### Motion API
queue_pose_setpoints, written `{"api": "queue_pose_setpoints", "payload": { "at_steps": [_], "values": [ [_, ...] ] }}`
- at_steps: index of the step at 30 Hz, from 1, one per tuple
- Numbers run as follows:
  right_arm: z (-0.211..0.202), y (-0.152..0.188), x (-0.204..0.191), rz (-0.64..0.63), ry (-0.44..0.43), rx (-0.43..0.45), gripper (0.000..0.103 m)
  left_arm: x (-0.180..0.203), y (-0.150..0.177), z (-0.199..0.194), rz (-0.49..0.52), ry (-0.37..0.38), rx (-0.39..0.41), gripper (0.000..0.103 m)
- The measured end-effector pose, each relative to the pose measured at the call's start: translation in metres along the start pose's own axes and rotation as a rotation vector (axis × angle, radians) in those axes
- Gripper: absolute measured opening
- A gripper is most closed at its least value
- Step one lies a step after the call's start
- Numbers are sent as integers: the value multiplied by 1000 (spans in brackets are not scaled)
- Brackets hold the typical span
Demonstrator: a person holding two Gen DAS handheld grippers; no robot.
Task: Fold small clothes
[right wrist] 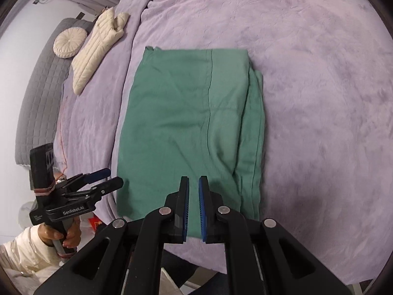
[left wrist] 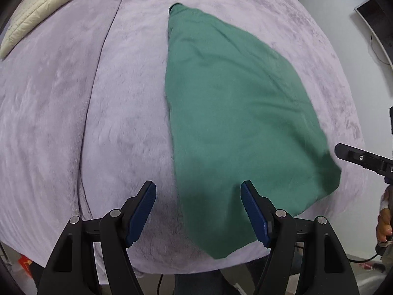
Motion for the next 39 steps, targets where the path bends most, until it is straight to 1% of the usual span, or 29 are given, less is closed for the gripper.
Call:
{"api": "queue_pose_setpoints", "payload": {
  "at_steps": [1, 2, 4, 6, 10, 12, 14, 15, 17, 21, 25, 27, 28, 30, 31, 32, 33, 35, 37, 39],
  "values": [
    [4, 10, 1, -11, 24, -15, 9, -3, 8, 6, 3, -20, -15, 73],
    [9, 18, 5, -13, 51, -31, 9, -5, 15, 10, -3, -16, -21, 73],
    [15, 30, 13, 6, 69, -46, 9, -9, 23, 15, -31, 2, -22, 73],
    [20, 37, 22, 23, 96, -62, 9, -9, 25, 16, -39, 7, -17, 73],
    [24, 46, 32, 33, 145, -73, 8, -5, 25, 14, 1, -15, -9, 73],
    [29, 48, 41, 62, 152, -82, 8, -4, 25, 15, 14, -22, -8, 73],
    [38, 49, 48, 105, 160, -94, 5, -3, 26, 16, 17, -28, -6, 78],
    [42, 51, 52, 131, 154, -101, 5, -3, 24, 18, 19, -42, -5, 83],
    [50, 54, 58, 159, 152, -113, 5, -3, 26, 19, 21, -39, -3, 83],
    [55, 53, 56, 140, 177, -122, 5, -4, 29, 20, 10, -35, -2, 83],
    [54, 52, 53, 137, 176, -136, 5, -5, 30, 19, 14, -35, -1, 83],
    [56, 54, 46, 142, 167, -138, 9, -8, 31, 19, 13, -35, 0, 83],
    [51, 53, 45, 145, 163, -133, 9, -9, 33, 19, 12, -37, 3, 83],
    [35, 49, 40, 138, 132, -87, 9, -12, 35, 19, 8, -39, 4, 83],
    [24, 46, 35, 134, 102, -45, 11, -13, 36, 18, 4, -37, 4, 83],
    [15, 43, 32, 133, 85, -11, 20, -14, 36, 18, 1, -35, 4, 83],
    [8, 39, 30, 133, 80, 21, 34, -14, 37, 17, 0, -35, 4, 83],
    [-2, 25, 29, 140, 82, 75, 50, -14, 38, 17, 7, -43, 3, 83],
    [-1, 7, 29, 155, 69, 93, 50, -10, 38, 17, 13, -53, 2, 83],
    [9, -12, 29, 175, 67, 79, 50, -10, 38, 16, 12, -56, 0, 83]
  ]
}}
Point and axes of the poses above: each gripper's, at about its wrist camera, not at the fingertips, and z roughly the way its jaws point, x to its right, y to its underside, the point moved 6 cm from there along z, roughly the way its jaws point, and after that the axes turned 8 degrees about y, right-handed, at the moved point
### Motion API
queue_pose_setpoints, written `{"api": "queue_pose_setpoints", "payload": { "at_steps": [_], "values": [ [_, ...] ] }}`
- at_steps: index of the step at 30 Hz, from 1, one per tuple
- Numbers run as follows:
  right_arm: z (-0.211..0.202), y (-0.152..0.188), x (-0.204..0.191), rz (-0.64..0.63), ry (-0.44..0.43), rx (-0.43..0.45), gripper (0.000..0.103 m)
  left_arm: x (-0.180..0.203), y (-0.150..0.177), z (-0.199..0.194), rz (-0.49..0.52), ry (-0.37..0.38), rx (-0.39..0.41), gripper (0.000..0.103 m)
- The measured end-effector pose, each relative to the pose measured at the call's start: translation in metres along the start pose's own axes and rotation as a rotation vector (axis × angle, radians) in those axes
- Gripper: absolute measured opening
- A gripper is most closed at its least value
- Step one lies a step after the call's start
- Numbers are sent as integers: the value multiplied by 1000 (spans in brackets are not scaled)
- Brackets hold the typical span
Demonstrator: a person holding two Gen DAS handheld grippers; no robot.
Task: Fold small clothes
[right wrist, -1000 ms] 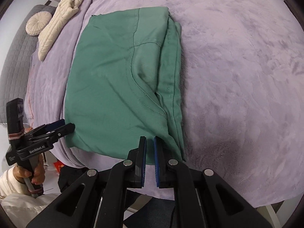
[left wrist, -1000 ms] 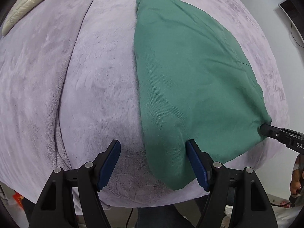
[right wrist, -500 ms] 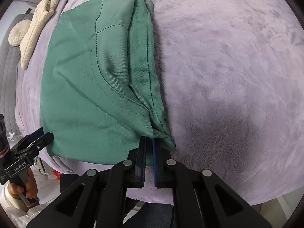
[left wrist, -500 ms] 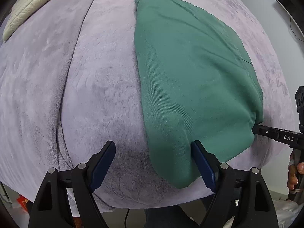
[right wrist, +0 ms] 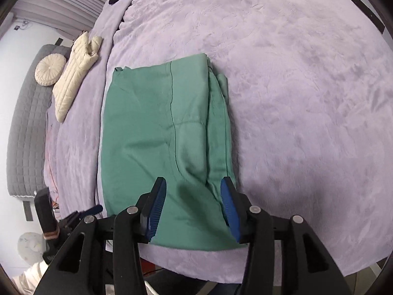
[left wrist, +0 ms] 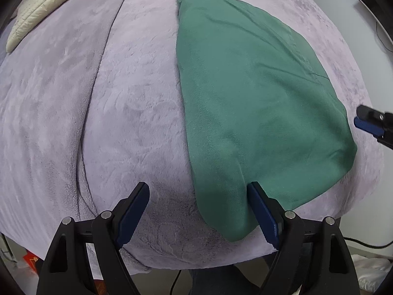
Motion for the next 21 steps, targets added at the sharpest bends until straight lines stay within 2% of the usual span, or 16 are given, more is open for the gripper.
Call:
{"api": "queue_pose_setpoints", "payload": {
  "at_steps": [2, 5, 9, 13, 21],
  "values": [
    [19, -12, -1, 24, 15, -48, 49, 2, -1, 1, -7, -3, -3, 83],
    [42, -19, -3, 39, 23, -102, 9, 4, -1, 0, -13, -11, -4, 83],
    [61, -16, 2, -49, 139, -106, 5, 4, 0, 0, -27, -6, -5, 83],
    [64, -15, 6, -16, 115, -114, 5, 3, -1, 1, -30, -4, -6, 83],
    [25, 1, 6, -7, 98, -89, 6, 1, -4, -3, -21, 1, -10, 83]
  ]
}}
Point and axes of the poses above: each gripper's, at about its wrist camera, not at the fingertips, and z roughly the way its jaws point, x to its right, y to its underside, the point moved 6 cm from there along z, roughly the way its jaws point, and after that the axes turned 8 degrees about y, right-handed, at the moved point
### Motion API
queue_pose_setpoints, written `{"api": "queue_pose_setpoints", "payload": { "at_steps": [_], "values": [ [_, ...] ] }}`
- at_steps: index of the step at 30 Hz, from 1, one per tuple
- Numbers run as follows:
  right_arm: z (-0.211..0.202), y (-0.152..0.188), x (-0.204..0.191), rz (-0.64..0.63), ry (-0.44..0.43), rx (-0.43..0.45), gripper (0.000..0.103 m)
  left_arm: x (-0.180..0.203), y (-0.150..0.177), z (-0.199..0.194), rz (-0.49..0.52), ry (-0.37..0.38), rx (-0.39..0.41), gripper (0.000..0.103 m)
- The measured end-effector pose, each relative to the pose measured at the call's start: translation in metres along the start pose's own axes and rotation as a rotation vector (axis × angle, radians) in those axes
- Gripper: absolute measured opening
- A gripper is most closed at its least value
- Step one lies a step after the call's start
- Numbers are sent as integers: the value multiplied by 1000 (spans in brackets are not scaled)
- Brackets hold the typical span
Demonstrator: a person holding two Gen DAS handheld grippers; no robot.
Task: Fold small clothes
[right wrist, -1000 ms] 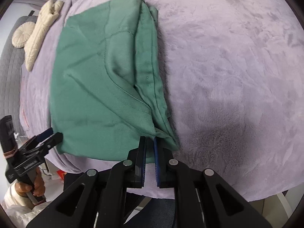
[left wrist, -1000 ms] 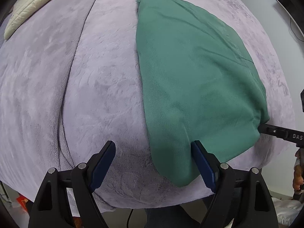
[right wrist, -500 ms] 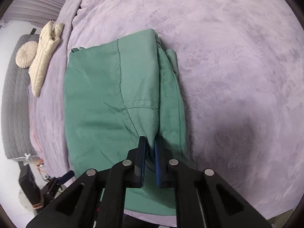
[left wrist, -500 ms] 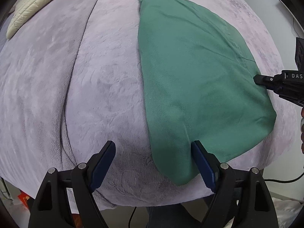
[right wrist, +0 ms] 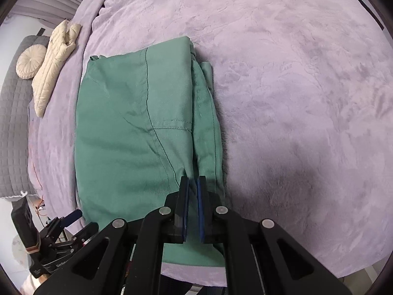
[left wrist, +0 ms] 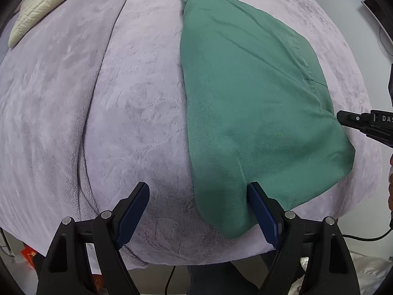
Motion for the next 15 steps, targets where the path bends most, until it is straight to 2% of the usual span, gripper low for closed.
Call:
{"api": "queue_pose_setpoints", "payload": {
  "at_steps": [9, 15],
  "values": [
    [-18, 22, 6, 20, 18, 0, 9, 7, -13, -8, 36, -24, 2, 83],
    [-29, 30, -5, 7, 32, 7, 9, 4, -28, -24, 14, -58, 28, 83]
  ]
}}
Point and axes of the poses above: each gripper's, at about its wrist camera, not at the fingertips, and z roughly the way its jaws point, x to its right, y to its underside, the point moved 6 cm from there along z, roughly the way its jaws point, and after that the axes turned 8 degrees about y, right-handed, at the moved point
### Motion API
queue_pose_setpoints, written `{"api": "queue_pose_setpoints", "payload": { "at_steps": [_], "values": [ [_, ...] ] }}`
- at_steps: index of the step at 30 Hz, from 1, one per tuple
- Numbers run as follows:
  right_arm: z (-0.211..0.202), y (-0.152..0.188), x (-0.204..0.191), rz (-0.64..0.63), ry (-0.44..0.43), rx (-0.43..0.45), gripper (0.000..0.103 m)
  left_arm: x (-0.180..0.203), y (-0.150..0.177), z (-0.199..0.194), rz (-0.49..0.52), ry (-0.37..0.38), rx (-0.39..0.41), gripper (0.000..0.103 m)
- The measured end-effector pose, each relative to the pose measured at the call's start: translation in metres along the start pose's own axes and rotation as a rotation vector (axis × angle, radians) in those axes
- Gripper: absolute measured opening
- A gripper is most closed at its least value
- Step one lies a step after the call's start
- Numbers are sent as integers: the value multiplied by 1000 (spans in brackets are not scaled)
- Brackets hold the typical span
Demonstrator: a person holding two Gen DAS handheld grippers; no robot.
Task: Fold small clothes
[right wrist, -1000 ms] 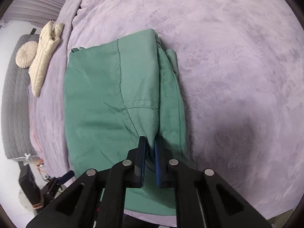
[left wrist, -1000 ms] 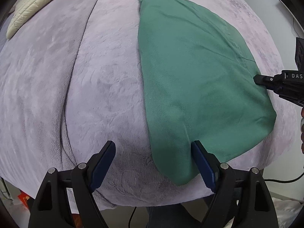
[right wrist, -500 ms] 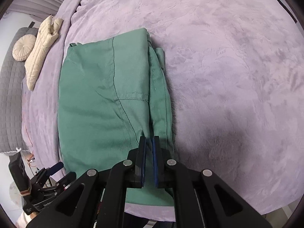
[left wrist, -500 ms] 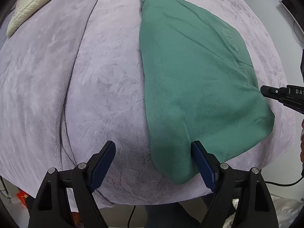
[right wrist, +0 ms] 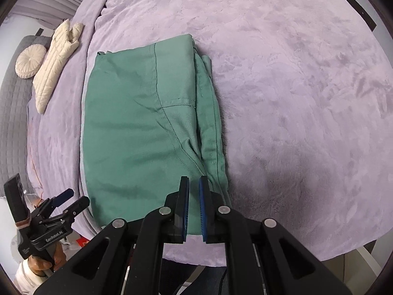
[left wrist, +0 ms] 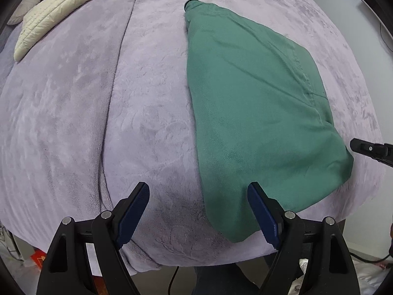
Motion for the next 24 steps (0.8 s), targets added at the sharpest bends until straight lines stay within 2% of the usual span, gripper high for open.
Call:
{"api": "queue_pose_setpoints", "payload": {
  "at_steps": [4, 5, 6, 8, 13, 14, 16, 17, 20, 21, 24],
  "values": [
    [-11, 1, -7, -14, 21, 19, 11, 0, -12, -17, -17, -11, 47, 83],
    [-13, 0, -9, -18, 27, 24, 18, 0, -16, -21, -21, -15, 58, 86],
    [-15, -1, -11, -21, 30, 29, 32, 0, -18, -25, -23, -19, 64, 103],
    [-22, -2, -13, -25, 45, 45, 51, 3, -25, -33, -17, -30, 82, 103],
    [-34, -5, -21, -50, 72, 69, 52, 10, -28, -45, -12, -66, 94, 103],
    [-36, -5, -23, -59, 85, 75, 57, 11, -29, -48, -16, -67, 101, 103],
    [-43, -5, -28, -91, 126, 96, 73, 14, -31, -56, -31, -37, 124, 103],
    [-46, -6, -31, -108, 146, 112, 87, 15, -32, -59, -41, -24, 133, 103],
    [-53, -7, -39, -152, 188, 149, 90, 17, -34, -65, -49, -46, 144, 103],
    [-54, -7, -40, -159, 206, 153, 101, 17, -35, -67, -49, -56, 150, 103],
    [-58, -7, -41, -158, 240, 166, 103, 20, -36, -72, -45, -74, 164, 103]
  ]
}}
Point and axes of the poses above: each gripper's, at about its wrist camera, not at the fingertips, and z roughly the way its jaws point, x to its right, y to its underside, the point moved 6 cm from there along z, roughly the way its jaws point, and after that the axes turned 8 degrees about y, right-handed, at the moved point
